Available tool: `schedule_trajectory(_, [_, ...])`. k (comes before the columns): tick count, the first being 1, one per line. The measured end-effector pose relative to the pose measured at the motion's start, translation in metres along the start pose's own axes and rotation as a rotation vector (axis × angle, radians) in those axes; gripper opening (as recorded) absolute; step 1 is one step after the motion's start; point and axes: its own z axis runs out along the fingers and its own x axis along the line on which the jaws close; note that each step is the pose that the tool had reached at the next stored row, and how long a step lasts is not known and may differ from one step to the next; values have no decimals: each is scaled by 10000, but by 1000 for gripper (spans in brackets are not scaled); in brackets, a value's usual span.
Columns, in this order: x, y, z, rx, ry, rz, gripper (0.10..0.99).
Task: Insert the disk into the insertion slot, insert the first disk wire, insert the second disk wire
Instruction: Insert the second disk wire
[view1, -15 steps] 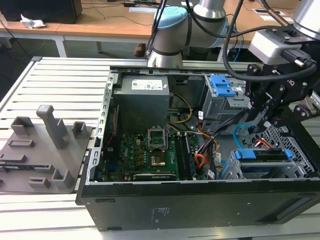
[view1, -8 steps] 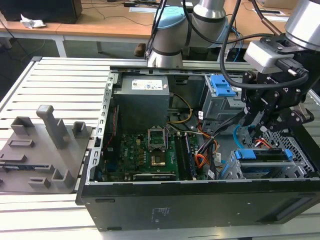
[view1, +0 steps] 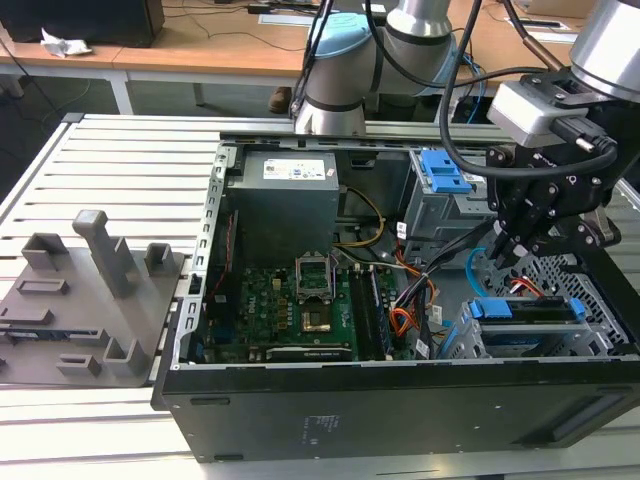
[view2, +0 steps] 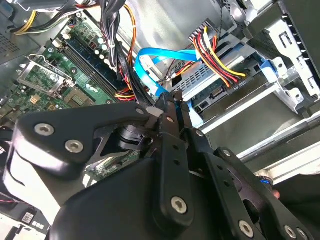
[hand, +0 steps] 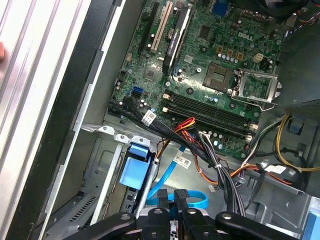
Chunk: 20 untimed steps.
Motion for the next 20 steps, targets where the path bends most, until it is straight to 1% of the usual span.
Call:
schedule_trajectory(2, [4,1,1,1,-2,-1,165])
schedule_trajectory(3, [64,21,2,0,-1,0,165])
schedule_trajectory(6, [205,65,7,0,-2,-1,165])
schedule_trajectory(7, [240,66,10,0,0,-4,165])
schedule_trajectory(9, [276,48,26,-5,-3,-1,165])
schedule_trajectory(12, [292,32,88,-12,-5,-3,165])
schedule_trajectory(15, [302,4,105,-15,-8,56,165])
schedule_trajectory(16, [303,1,107,-16,-17,208,165])
schedule_trajectory(17, [303,0,109,-15,-36,481,165])
schedule_trajectory(19, [303,0,110,-15,-53,749,165])
schedule_trajectory(20, [303,-1,111,-15,-66,968,165])
